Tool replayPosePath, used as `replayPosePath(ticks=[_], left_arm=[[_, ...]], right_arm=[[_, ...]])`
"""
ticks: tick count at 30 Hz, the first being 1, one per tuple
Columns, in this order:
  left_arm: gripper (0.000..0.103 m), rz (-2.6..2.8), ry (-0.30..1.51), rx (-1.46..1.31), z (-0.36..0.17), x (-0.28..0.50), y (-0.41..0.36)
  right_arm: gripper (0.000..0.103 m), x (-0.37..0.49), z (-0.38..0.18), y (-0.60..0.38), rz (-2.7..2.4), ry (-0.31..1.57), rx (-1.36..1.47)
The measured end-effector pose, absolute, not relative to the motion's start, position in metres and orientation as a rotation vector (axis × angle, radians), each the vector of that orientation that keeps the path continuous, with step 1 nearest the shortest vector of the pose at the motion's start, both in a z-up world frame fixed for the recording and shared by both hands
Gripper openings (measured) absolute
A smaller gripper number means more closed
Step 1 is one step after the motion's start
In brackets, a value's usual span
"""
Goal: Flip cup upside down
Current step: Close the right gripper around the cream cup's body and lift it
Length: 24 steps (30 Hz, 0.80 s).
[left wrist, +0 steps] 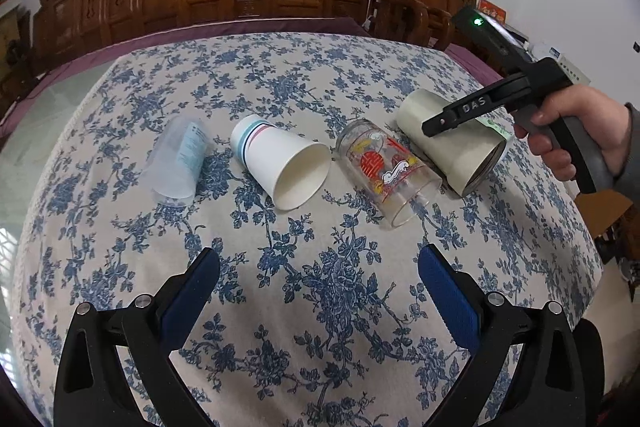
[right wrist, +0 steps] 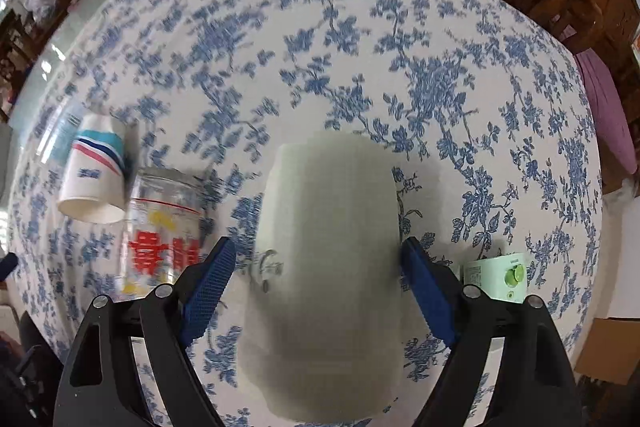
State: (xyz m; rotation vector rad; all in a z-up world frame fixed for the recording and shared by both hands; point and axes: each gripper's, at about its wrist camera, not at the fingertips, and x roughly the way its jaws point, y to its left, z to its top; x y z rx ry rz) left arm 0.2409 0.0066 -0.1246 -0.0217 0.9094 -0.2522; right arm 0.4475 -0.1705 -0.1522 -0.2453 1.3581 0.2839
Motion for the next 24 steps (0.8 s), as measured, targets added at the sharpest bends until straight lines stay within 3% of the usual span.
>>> replayPosePath(ticks=[3,9,17,24], left_arm=[[0.096,-0.268,0.908,-0.018,-0.125,0.243,0.007],[0.096,-0.285,0.903,-0.005,-0.116,0.238,0.010],[0.096,-0.222,0.825,0.039,-0.077,0.201,0.009],[0.096,-0.169,0.803,0.012,-0.061,0.158,0.009]], right_arm=[[0.080,0.450,-0.163,-0.170,0.276,1.407,-0.251],[0.079,0.429,-0.157,-0.179,0.241,1.355,-0.233],[0.079,0.343,-0.114,-0.187,0.298,1.259,-0.132],[0.079,0.274,-0.109,-0.154,0.428,1.238,-0.103]])
